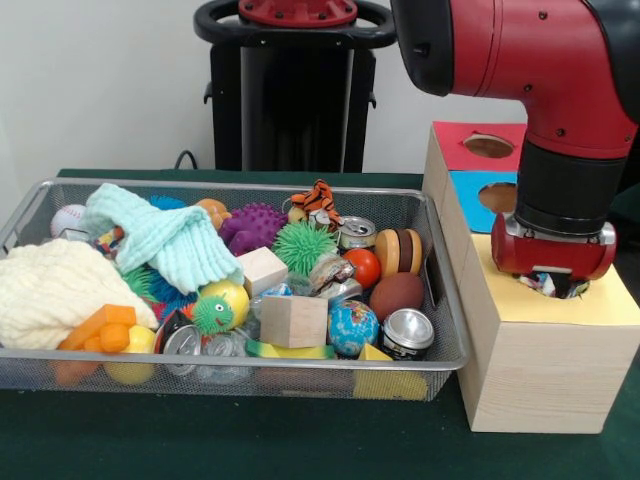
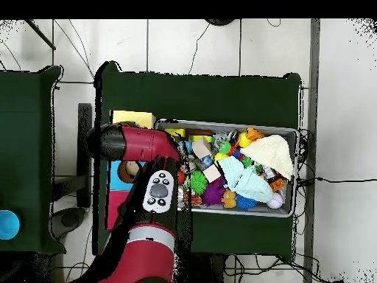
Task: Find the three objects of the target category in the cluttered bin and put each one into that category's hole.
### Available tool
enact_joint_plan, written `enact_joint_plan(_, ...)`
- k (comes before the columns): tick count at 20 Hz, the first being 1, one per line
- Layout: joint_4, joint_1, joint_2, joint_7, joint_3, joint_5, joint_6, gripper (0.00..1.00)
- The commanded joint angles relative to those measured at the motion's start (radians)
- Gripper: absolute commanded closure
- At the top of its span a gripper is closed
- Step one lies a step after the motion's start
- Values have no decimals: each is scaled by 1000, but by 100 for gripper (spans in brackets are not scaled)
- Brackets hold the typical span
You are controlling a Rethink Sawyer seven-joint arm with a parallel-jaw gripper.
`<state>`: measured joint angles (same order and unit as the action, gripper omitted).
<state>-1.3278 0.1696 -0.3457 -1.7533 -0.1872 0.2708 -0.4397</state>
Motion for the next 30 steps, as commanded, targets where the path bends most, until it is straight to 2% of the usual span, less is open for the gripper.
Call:
enact_joint_plan(1, -47, -3, 125, -229, 55, 26, -10, 100)
enact_joint_plan(3, -49, -1, 117, -229, 50, 27, -25, 100)
enact_joint_plan(7, -70, 22, 18, -208, 6, 9, -143, 100)
enact_joint_plan(10, -17, 40, -40, -190, -46, -12, -301, 100)
enact_joint_plan(11, -2, 39, -47, -182, -51, -16, -332, 100)
enact_joint_plan(13, -20, 42, -80, -171, -48, -17, -362, 100)
enact_joint_plan(24, 4, 35, -97, -166, -49, -19, -388, 100)
enact_joint_plan(30, 12, 29, -101, -166, -46, -15, -370, 100)
